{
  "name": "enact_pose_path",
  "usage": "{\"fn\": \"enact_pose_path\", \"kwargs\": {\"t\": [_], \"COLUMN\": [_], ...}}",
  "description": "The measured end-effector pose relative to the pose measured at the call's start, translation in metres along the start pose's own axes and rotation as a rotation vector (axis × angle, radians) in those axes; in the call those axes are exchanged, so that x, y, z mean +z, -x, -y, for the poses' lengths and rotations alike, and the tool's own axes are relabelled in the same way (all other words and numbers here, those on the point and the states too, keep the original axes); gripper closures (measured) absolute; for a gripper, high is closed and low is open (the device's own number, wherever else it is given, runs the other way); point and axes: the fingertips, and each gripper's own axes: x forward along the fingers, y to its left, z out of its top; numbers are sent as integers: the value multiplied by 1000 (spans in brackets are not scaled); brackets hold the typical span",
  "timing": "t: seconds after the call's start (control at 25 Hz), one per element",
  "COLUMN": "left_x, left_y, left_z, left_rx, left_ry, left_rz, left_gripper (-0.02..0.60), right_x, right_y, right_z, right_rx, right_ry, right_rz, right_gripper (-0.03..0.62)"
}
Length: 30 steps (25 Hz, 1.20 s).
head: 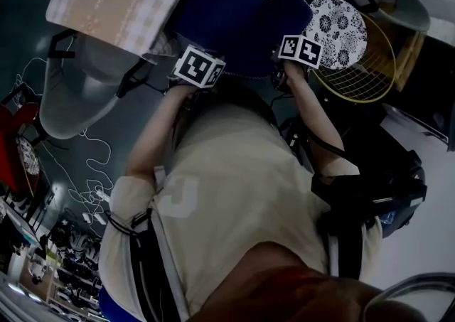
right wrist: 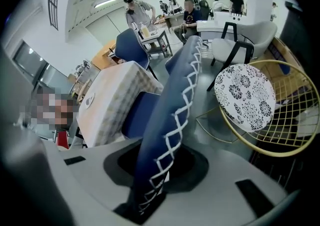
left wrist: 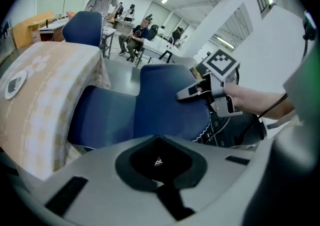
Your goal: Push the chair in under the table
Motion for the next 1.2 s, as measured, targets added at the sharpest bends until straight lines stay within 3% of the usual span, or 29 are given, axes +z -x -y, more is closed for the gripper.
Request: {"fn": "enact_pose_path", "kwargs": {"t": [0.4,1.2], "left_x": [5,16], "left_y": [-2,-13], "left_z": [0,6], "left_rx": [17,23], "left_ry": [-5,-14], "left_rz": [-16,-32], "left_gripper": [572,572], "right_x": [-4,-2], "right_y": [9,10], "right_z": [20,7], "right_rx": [7,19], "right_ry": [9,124], "right_rz": [-3,-3], "right_gripper": [496,490]}}
